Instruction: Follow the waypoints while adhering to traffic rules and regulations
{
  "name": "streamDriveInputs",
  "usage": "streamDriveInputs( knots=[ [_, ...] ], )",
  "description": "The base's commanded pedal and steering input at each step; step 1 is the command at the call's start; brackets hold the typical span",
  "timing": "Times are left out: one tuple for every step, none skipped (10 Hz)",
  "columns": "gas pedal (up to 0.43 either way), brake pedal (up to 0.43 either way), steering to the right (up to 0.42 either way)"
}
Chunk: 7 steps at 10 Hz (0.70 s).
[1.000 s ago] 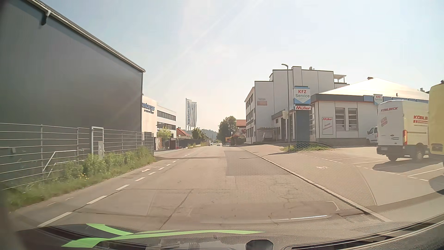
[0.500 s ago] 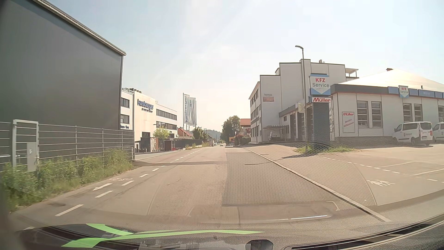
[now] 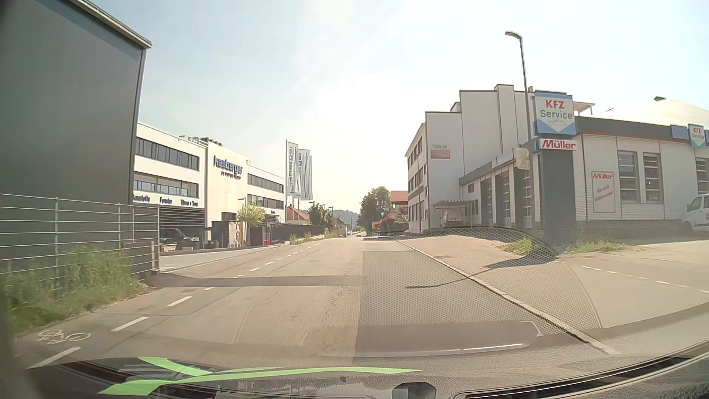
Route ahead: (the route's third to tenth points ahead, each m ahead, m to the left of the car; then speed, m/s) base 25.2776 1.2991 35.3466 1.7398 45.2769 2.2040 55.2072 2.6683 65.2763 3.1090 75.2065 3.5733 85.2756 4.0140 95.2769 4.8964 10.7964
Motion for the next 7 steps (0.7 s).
streamDriveInputs(
  knots=[
    [0.169,0.000,-0.016],
    [0.169,0.000,-0.016],
    [0.169,0.000,-0.016],
    [0.169,0.000,-0.016],
    [0.169,0.000,-0.015],
    [0.169,0.000,-0.014],
    [0.169,0.000,-0.014]
  ],
)
